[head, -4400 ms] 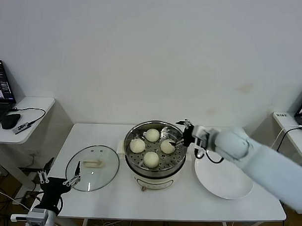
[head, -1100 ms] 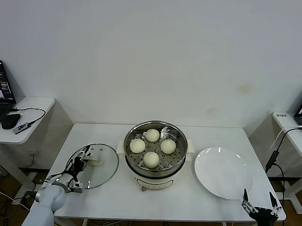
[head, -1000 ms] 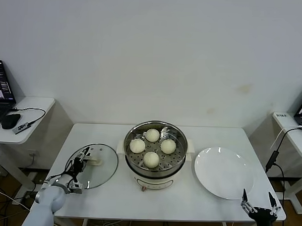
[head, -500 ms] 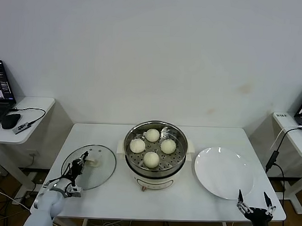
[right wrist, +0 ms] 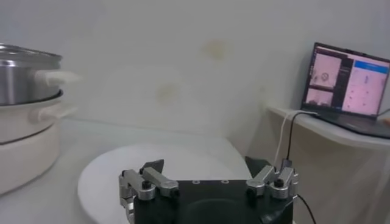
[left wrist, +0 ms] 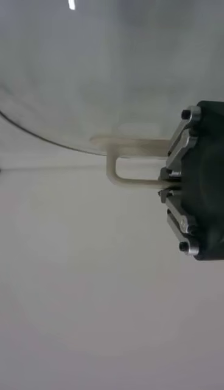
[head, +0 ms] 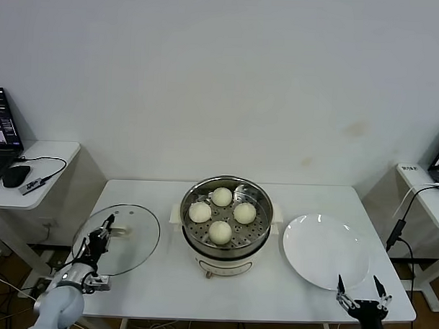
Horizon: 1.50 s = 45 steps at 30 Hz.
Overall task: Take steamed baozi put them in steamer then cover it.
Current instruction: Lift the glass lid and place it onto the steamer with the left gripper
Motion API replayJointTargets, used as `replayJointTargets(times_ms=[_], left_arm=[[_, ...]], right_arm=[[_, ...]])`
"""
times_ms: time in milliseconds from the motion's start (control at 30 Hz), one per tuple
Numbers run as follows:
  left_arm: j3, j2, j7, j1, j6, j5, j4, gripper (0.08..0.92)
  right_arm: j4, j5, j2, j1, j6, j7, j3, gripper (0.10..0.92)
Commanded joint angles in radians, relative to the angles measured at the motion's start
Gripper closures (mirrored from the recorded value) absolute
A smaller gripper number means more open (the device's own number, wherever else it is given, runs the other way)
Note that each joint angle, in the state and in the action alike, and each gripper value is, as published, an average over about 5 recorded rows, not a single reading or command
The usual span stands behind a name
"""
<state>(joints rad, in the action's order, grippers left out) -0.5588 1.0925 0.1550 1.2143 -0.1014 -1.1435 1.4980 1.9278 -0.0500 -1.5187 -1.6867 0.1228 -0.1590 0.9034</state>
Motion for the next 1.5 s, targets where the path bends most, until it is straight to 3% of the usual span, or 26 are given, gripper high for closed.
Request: replayJointTargets(times_ms=[33,333,600,700,800,1167,1500], left_arm=[[-0.099,-0.02,-0.102,0.206,0.22,0.061,0.415,0.849],[-0.078,-0.086,-0.232,0.192,0.354,0.153,0.609,0.849],[0.173,-0.145,-0.217,0.067,0.462,0.304,0.61,0.849],[0.304,-0.119,-0.223,-0.018,0.502,0.264,0.571,0.849],[0.394,-0.084,-0.286,-0.092,0.556,0.185,0.541,0.849],[0.539,0.101,-0.487,-0.235,0.659,-0.146,0.505,0.849],[0.637,0.229,-0.508,-0.338,0.673,-0.205,0.412,0.849]], right_arm=[[0.002,0.008,0.014,0.017,-0.005,-0.002,-0.047,0.203],[-0.013,0.066,0.025,0.03,0.007,0.001,-0.079,0.203],[-0.023,0.134,0.0,0.035,0.027,0.026,-0.087,0.203],[-0.027,0.158,-0.008,0.035,0.028,0.035,-0.09,0.203],[-0.029,0.17,-0.011,0.037,0.025,0.036,-0.088,0.203],[-0.075,0.211,-0.022,0.053,0.031,0.044,-0.108,0.203],[-0.102,0.237,-0.044,0.061,0.037,0.047,-0.127,0.203]])
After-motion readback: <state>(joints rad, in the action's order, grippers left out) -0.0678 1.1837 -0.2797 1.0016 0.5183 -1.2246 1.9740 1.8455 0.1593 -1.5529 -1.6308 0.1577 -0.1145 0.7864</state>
